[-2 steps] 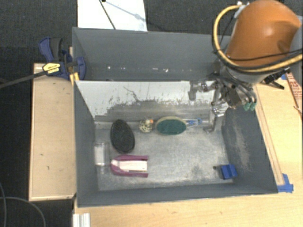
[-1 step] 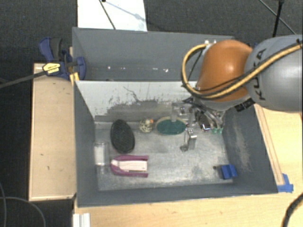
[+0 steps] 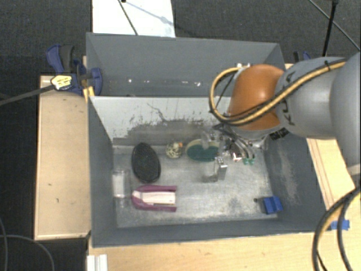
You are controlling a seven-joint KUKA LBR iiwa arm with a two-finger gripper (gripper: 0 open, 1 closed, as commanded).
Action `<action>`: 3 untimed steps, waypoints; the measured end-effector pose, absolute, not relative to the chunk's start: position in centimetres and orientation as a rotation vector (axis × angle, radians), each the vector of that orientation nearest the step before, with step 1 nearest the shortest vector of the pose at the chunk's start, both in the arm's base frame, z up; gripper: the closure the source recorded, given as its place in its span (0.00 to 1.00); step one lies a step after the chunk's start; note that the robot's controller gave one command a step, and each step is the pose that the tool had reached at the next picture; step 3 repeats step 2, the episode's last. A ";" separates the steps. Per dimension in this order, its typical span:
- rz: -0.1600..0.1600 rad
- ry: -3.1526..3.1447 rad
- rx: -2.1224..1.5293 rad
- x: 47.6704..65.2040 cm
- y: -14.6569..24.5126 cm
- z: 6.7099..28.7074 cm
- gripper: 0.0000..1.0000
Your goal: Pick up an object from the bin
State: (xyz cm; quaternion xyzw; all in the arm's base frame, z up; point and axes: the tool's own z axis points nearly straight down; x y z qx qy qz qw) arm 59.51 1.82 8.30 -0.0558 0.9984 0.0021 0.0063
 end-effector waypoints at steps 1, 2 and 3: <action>0.005 3.119 -0.176 59.7 1.9 8.9 1.00; 0.003 3.130 0.012 58.6 3.6 26.7 1.00; 0.003 3.130 0.012 58.6 3.6 26.7 1.00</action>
Offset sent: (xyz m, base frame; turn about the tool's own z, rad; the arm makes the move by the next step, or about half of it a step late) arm 0.0000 0.0000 0.0000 0.0000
